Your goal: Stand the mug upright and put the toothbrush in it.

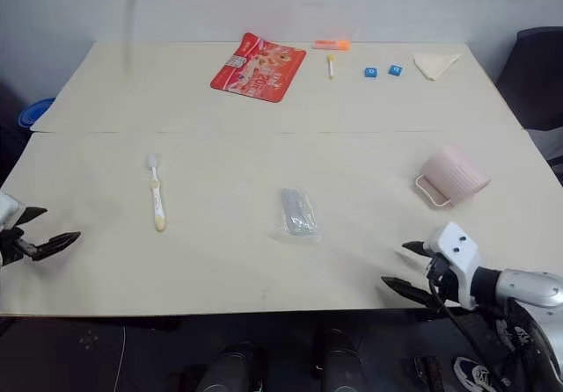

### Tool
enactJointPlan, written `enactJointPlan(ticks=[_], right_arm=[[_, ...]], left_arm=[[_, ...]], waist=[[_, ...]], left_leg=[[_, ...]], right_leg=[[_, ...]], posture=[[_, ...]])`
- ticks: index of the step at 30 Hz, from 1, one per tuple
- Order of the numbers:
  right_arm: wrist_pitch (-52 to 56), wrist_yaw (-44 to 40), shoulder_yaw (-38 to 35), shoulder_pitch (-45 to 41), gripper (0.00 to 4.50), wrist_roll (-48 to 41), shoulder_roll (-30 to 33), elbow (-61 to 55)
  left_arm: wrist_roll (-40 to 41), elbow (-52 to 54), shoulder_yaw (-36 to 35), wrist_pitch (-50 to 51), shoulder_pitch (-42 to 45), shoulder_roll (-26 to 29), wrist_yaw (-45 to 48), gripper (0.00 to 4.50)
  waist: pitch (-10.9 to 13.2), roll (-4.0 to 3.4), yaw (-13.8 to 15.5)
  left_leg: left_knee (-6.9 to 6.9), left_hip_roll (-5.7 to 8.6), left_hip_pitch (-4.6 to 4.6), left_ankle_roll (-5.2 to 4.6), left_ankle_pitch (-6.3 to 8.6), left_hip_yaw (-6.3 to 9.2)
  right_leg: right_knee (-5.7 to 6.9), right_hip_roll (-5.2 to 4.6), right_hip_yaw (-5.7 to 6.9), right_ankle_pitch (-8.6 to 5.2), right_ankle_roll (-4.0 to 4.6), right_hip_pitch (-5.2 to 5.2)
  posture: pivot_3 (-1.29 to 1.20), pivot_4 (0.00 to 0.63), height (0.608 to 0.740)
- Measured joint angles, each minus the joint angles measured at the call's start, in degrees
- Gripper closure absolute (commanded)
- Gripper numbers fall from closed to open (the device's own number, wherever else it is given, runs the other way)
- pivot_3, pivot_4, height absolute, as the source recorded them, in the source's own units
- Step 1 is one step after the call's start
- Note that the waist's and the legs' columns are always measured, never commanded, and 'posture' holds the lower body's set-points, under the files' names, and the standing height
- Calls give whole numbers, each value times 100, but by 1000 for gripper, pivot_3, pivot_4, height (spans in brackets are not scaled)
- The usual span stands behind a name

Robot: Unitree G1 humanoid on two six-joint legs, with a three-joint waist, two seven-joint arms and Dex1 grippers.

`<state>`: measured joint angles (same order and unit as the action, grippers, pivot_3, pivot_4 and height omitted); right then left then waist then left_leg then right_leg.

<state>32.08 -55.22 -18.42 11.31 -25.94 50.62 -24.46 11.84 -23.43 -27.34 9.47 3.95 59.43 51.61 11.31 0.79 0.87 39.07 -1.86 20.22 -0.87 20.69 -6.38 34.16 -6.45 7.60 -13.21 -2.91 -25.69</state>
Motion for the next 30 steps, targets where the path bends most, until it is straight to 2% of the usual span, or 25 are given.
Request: enactJointPlan(ticks=[11, 21, 25, 30], right_arm=[[-26, 274, 253, -271, 19, 28, -74, -5], [583, 758, 253, -560, 19, -73, -167, -60], [1014, 1001, 248, -763, 19, -380, -349, -355], [1905, 1981, 537, -2074, 19, -812, -1223, -507]], left_arm=[[51, 261, 59, 19, -191, -4, 63, 0], [493, 625, 39, 546, -193, -9, 342, 0], [1114, 1391, -90, 1115, -189, -8, 750, 0], [2167, 2877, -53, 2258, -11, 307, 1392, 0]], waist=[[-1, 2, -89], [-2, 3, -91], [-2, 4, -92], [-3, 6, -136]], left_leg=[[2, 2, -6, 4, -4, -9], [3, 3, -4, 11, -8, -8], [4, 1, -5, 16, -11, -5], [7, 1, -8, 33, -20, -7]], right_leg=[[9, -1, -6, 1, -2, -1], [26, -1, -6, 1, -1, -1], [27, -1, -14, 1, -1, -1], [32, 3, -23, -1, 3, -6]], posture=[[0, 150, 740], [0, 150, 740], [0, 150, 740], [0, 150, 740]])
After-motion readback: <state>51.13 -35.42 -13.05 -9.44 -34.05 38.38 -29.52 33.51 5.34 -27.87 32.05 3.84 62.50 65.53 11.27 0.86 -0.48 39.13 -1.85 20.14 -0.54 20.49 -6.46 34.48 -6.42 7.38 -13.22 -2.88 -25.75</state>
